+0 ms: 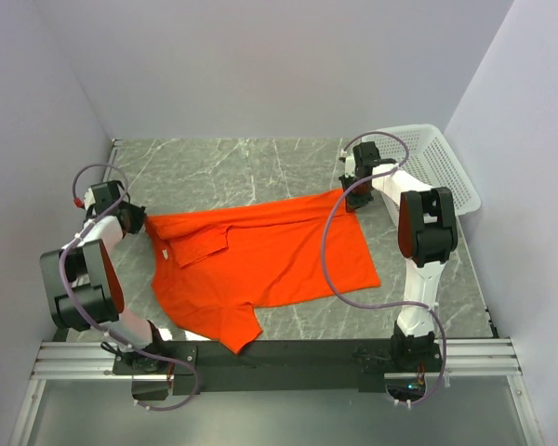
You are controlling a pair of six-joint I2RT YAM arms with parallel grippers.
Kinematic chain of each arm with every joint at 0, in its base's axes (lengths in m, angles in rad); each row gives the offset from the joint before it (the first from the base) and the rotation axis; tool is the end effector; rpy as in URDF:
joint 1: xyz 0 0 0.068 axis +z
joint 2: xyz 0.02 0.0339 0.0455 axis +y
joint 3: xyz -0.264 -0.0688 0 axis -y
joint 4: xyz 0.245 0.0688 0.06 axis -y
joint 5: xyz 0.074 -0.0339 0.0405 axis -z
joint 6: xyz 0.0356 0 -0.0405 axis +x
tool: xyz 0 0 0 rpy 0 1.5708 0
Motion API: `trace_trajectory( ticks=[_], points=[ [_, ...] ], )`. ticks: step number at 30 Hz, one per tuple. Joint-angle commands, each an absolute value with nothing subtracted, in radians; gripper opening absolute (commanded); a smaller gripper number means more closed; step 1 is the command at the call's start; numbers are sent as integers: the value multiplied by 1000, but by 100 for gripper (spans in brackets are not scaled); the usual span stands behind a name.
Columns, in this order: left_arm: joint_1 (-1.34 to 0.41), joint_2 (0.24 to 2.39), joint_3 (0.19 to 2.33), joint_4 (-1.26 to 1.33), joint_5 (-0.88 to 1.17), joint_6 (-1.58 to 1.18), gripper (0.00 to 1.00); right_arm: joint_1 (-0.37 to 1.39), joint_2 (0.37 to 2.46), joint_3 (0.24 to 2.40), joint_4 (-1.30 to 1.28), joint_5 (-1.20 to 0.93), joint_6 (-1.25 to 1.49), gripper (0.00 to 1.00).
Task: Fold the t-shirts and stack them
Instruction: Fold the tshirt
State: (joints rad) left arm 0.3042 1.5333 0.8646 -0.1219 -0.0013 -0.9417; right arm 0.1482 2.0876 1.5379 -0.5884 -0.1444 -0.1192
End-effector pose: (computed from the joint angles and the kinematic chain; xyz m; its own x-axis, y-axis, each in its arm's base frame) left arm 0.3021 0.0949 0.1946 -0.1561 -0.8965 -0.4146 -0.7251 0.3891 -0.5682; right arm 0.4310 0.0695 0.1670 -0.8670 -0.2484 -0.4319 -0.3111 0.9470 0.0798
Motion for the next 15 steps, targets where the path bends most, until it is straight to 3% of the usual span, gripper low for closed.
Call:
trace_trajectory(
  ticks=[1,6,9,10,13,15],
  points=[
    [311,1565,917,-107,6,-940,1,147,2097,1577,-588,-120,-114,18],
    [314,1615,951,-123,38,-905,1,146,2103,1585,-591,-117,-115,18],
    [319,1614,968,-126,66,-876,18,147,2097,1586,-586,-115,-124,19],
    [319,1606,979,-132,69,-867,32,146,2086,1586,-587,-118,-127,19],
    [321,1543,988,-156,60,-804,52,147,2054,1588,-584,-144,-147,24],
    [321,1481,986,-172,40,-781,57,146,2024,1588,-588,-163,-173,30]
  ],
)
